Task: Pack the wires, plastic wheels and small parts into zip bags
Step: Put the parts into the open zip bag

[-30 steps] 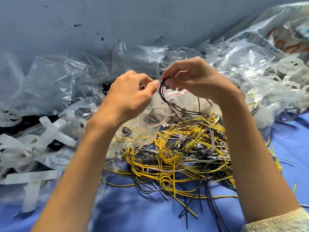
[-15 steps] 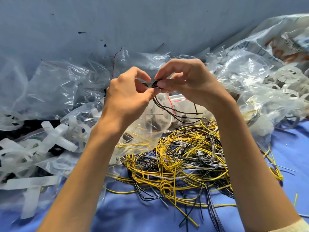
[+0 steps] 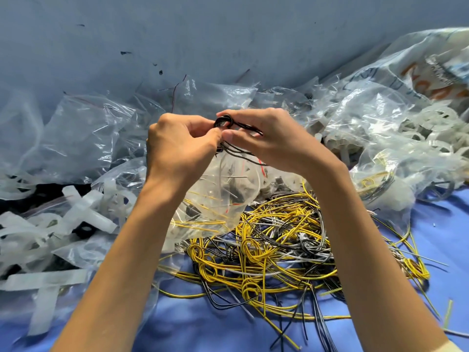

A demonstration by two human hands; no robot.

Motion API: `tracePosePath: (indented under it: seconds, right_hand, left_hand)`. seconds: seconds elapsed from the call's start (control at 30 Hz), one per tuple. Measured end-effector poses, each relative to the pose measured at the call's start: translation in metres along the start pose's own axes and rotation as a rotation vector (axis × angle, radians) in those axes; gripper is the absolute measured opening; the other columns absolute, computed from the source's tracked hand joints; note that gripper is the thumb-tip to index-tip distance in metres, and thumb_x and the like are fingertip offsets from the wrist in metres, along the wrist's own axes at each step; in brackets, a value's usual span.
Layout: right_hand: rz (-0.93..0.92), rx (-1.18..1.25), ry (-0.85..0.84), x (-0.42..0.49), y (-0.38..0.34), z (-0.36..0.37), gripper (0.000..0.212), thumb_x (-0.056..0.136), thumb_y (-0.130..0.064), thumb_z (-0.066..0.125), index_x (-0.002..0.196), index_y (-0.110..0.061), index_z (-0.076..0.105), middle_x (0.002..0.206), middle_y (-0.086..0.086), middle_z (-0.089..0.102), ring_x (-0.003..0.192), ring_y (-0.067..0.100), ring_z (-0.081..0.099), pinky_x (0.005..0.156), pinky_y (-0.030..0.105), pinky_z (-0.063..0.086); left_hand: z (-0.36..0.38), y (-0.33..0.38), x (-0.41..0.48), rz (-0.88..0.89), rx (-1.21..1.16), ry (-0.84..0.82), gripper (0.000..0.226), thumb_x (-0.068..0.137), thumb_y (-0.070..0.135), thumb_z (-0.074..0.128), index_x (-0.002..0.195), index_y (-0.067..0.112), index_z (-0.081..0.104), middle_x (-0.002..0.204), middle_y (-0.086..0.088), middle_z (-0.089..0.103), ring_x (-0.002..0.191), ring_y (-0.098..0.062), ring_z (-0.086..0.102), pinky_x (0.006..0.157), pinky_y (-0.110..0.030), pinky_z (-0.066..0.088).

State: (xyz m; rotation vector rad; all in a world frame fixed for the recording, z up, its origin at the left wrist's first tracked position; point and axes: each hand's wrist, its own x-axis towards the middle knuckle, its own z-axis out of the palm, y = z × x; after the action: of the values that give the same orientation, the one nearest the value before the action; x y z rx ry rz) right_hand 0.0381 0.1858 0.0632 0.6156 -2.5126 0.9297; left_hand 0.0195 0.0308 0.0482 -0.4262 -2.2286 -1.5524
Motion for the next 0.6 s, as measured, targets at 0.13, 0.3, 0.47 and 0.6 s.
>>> tracePosePath:
  seconds: [0.13,0.3,0.47,0.6]
  right_hand:
    - [0.068,-0.026,-0.146,-0.002,0.003,-0.002,0.059,0.087,-0.021,0.068,0.140,-0.022,0.042,0.111,-0.003,0.066,0.082,0.011,0.067,0.078,0.023,0.051]
    - [0.070,-0.010,-0.102,-0.004,0.003,-0.005,0.036,0.089,-0.010,0.064,0.123,-0.023,0.058,0.093,-0.002,0.067,0.063,0.010,0.058,0.063,0.032,0.053]
    - [0.136,-0.085,-0.190,-0.009,0.008,-0.015,0.026,0.089,-0.016,0.064,0.090,-0.042,0.069,0.061,-0.018,0.063,0.050,-0.003,0.056,0.050,0.014,0.043]
    - [0.215,-0.067,-0.226,-0.014,0.014,-0.024,0.017,0.091,-0.021,0.062,0.080,-0.029,0.072,0.055,-0.017,0.063,0.046,-0.001,0.051,0.045,0.009,0.038]
  left_hand:
    - [0.000,0.002,0.001,-0.052,-0.111,0.022,0.016,0.066,0.043,0.071,0.077,0.032,0.076,0.069,0.010,0.073,0.064,-0.004,0.065,0.073,-0.041,0.059]
    - [-0.002,0.002,0.002,-0.027,-0.069,-0.026,0.006,0.073,0.039,0.072,0.069,0.035,0.073,0.069,0.009,0.073,0.064,-0.003,0.062,0.071,-0.034,0.056]
    - [-0.003,0.001,0.003,-0.038,0.084,-0.235,0.021,0.083,0.040,0.068,0.076,0.022,0.073,0.069,0.003,0.068,0.064,-0.006,0.055,0.067,-0.025,0.042]
    - [-0.003,0.003,0.000,0.003,0.208,-0.417,0.026,0.083,0.048,0.066,0.078,0.023,0.075,0.056,0.010,0.057,0.055,-0.002,0.043,0.055,-0.020,0.034]
